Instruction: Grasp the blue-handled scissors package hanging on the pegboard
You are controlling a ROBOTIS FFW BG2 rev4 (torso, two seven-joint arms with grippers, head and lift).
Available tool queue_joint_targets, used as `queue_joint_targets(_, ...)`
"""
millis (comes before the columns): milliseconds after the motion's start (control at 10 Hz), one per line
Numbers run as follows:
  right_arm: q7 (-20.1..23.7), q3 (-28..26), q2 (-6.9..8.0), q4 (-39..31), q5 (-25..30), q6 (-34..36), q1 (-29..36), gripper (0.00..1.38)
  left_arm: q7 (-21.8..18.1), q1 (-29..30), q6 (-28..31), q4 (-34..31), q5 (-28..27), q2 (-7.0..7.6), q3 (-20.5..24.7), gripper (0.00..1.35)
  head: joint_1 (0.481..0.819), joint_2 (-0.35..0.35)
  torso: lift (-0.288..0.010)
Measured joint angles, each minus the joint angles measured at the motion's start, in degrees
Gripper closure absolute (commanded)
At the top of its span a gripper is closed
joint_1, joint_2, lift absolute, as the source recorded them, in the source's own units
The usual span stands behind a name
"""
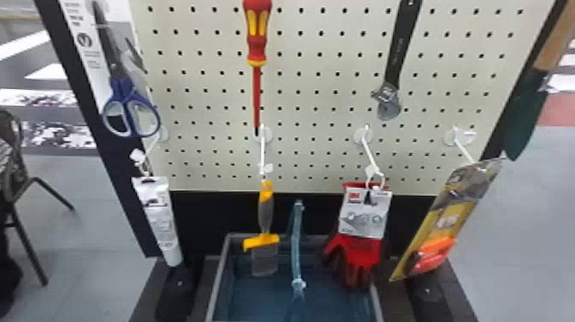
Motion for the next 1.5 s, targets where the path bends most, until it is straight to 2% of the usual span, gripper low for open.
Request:
queue_joint_targets(400, 0.01, 0.03, 0.0, 0.23, 0.06, 0.04, 0.0, 0.15, 0.0, -0.41, 1.12, -1.38, 0.86, 0.0, -0.02, 0.14, 0.549, 0.0, -0.1)
queue_joint_targets(800, 0.04, 0.05, 0.0, 0.42, 0.12, 0.04, 0.12, 0.15, -0.44, -2.04, 9.19, -12.87, 2.77, 0.11, -0.21, 0.14, 0.549, 0.0, -0.1)
queue_joint_targets(1000, 0.04, 0.05, 0.0, 0.44, 0.17, 0.13, 0.12, 0.15, -4.1, -4.62, 15.53, -18.73, 1.88, 0.57, 1.91, 0.14, 0.549, 0.0, -0.1)
queue_joint_targets(1500, 0.46, 0.05, 0.0, 0.67, 0.4, 0.61, -0.1, 0.15, -15.56, -16.57, 27.54, -26.58, -4.23, 0.6, 9.93, 0.14, 0.549, 0.0, -0.1)
